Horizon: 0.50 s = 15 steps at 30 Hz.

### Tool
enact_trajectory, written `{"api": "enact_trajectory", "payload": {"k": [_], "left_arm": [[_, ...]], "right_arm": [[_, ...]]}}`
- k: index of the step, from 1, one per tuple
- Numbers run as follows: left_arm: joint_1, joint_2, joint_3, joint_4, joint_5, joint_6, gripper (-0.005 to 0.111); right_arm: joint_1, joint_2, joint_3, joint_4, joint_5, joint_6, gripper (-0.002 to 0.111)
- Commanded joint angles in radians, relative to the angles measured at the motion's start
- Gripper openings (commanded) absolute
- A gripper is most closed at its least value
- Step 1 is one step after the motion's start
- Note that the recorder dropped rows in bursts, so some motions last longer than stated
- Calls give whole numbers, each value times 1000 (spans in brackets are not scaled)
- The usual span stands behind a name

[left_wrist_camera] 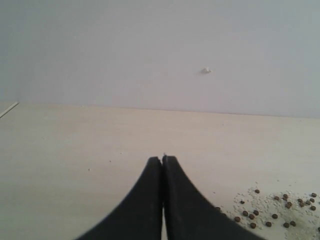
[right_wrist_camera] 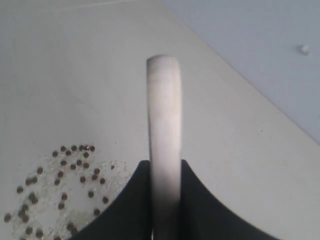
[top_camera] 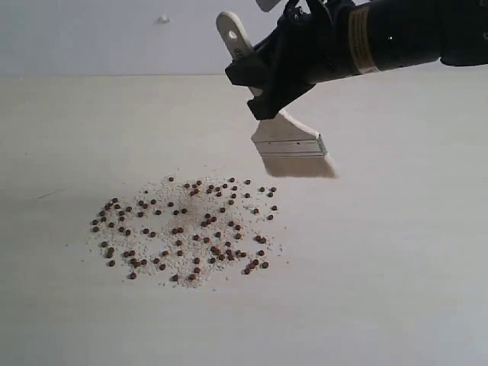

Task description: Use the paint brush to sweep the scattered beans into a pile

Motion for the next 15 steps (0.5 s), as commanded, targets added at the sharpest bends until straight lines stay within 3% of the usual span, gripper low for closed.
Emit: {"api": "enact_trajectory", "payload": {"k": [1, 9, 13, 15], "left_arm": [[3, -7, 1, -7, 1, 3, 0], [3, -7, 1, -7, 1, 3, 0], [3, -7, 1, -7, 1, 3, 0], [3, -7, 1, -7, 1, 3, 0]], "right_arm": [[10, -5, 62, 423, 65, -396, 0], [134, -5, 141, 1445, 214, -1546, 0], [239, -3, 170, 1897, 70, -2017, 0], [307, -1, 197, 2164, -137, -2212, 0]]}}
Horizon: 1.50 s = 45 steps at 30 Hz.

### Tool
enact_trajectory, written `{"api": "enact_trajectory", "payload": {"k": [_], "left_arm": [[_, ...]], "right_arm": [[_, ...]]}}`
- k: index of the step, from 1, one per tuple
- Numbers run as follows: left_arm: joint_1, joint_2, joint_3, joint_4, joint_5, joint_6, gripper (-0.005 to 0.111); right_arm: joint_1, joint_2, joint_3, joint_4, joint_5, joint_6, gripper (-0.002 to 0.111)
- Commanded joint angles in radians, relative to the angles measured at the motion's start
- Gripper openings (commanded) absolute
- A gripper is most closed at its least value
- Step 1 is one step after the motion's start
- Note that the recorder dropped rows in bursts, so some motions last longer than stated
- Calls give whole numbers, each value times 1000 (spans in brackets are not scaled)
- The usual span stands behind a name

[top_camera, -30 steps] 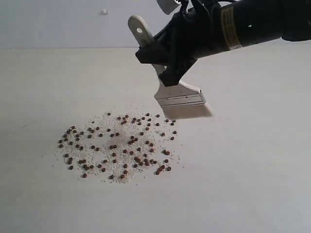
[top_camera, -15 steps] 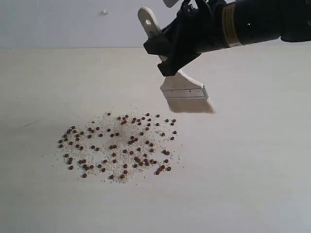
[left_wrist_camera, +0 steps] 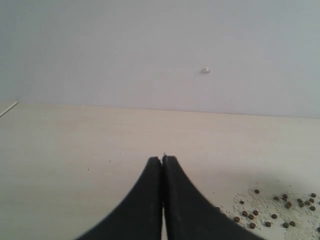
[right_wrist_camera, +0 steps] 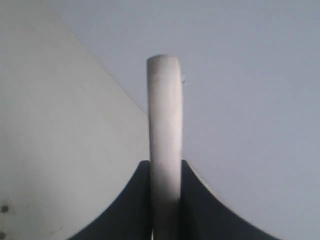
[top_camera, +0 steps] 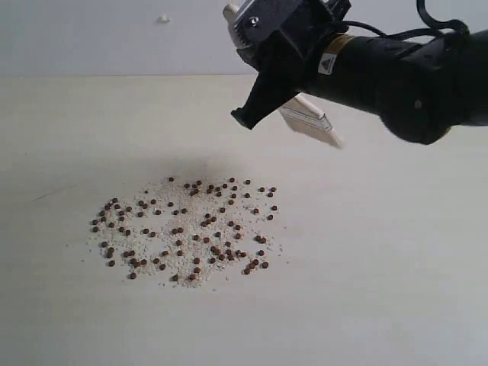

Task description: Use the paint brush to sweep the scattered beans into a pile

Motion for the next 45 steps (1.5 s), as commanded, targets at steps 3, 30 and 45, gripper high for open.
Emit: {"api": "enact_trajectory", "payload": {"k": [3, 30, 45], "left_arm": [[3, -7, 1, -5, 1, 3, 0], [3, -7, 1, -5, 1, 3, 0], [3, -7, 1, -5, 1, 3, 0]], "right_arm": [[164, -1, 57, 665, -513, -488, 0], [169, 335, 63, 727, -643, -203, 0], [169, 348, 63, 244, -499, 397, 0]]}}
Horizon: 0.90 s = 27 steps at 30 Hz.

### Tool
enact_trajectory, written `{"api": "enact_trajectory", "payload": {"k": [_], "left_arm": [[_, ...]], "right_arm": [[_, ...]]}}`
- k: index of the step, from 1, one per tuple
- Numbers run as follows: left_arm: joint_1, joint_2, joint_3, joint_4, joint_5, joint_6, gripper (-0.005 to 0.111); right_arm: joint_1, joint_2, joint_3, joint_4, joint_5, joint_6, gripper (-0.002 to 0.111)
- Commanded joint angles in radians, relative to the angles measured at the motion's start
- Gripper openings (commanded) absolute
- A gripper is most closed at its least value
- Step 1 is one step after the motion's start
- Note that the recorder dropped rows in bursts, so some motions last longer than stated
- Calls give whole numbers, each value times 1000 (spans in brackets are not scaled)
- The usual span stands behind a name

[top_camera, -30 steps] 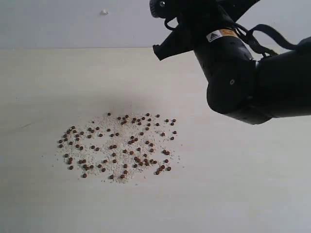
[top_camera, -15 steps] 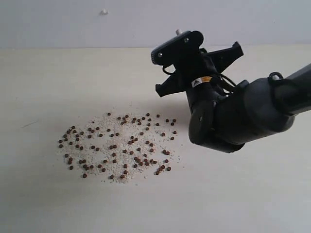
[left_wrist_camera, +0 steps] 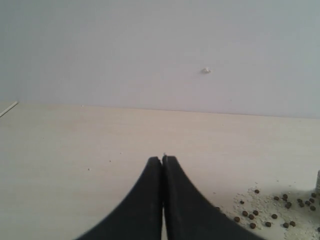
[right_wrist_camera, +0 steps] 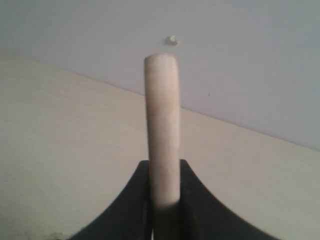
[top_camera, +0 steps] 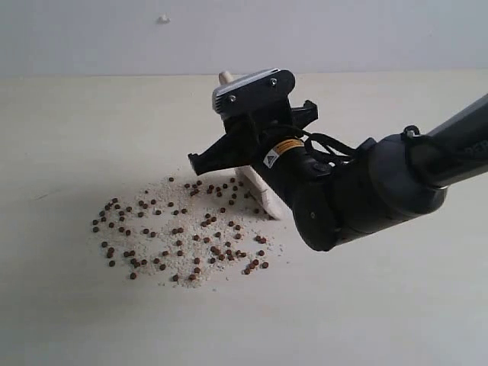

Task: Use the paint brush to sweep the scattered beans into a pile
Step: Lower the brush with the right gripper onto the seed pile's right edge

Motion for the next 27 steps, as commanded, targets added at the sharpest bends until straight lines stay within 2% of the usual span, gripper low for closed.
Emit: {"api": "enact_trajectory", "payload": {"k": [1, 11, 22, 27], "left_arm": [[3, -7, 1, -5, 1, 3, 0], [3, -7, 1, -5, 1, 3, 0], [3, -7, 1, -5, 1, 3, 0], [3, -7, 1, -5, 1, 3, 0]], "right_arm": [[1, -1, -1, -106, 30, 143, 0], [1, -38, -1, -161, 26, 255, 0], [1, -184, -1, -123, 40, -74, 0], [-11, -171, -6, -157, -34, -272, 0]]}}
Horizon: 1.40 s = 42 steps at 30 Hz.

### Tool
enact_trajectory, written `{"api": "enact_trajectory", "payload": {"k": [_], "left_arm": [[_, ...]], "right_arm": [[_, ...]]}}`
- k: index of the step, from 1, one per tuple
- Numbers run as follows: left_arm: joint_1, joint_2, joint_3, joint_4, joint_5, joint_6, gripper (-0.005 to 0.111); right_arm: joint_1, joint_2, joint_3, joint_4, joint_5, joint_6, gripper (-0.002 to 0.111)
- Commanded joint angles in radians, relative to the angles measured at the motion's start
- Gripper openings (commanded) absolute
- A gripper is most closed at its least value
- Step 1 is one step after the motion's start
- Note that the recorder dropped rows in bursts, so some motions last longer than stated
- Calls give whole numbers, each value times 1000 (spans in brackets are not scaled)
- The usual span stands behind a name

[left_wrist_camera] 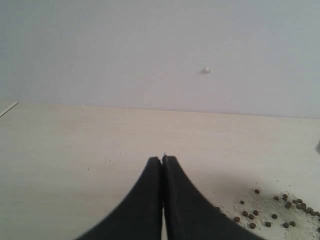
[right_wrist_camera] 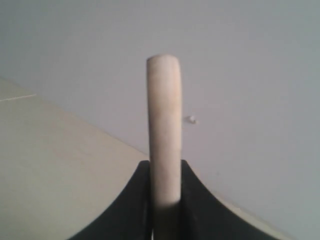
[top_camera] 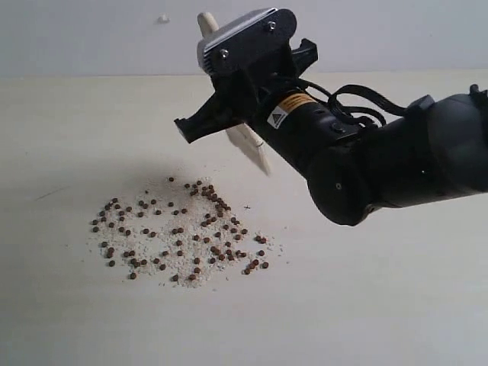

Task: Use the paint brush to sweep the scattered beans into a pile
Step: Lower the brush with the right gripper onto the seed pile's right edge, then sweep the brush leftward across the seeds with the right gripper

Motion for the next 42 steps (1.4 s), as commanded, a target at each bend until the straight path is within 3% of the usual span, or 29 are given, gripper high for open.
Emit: {"api": "enact_trajectory", "payload": {"k": [1, 13, 19, 27, 36, 42], "left_arm": [[3, -7, 1, -5, 1, 3, 0], [3, -7, 1, -5, 0, 6, 0], [3, -7, 1, -5, 0, 6, 0], [3, -7, 1, -5, 0, 6, 0], [3, -7, 1, -5, 0, 6, 0], [3, -7, 1, -5, 0, 6, 0]], "right_arm": [[-21, 22, -22, -74, -63, -145, 0], [-148, 303, -306, -627, 41, -39, 0], [-164, 406, -400, -746, 105, 87, 0], [-162, 392, -412, -970, 222, 488, 0], [-162, 314, -412, -1406, 311, 1000, 0], [-162, 274, -410, -1787, 271, 1335, 0]]}}
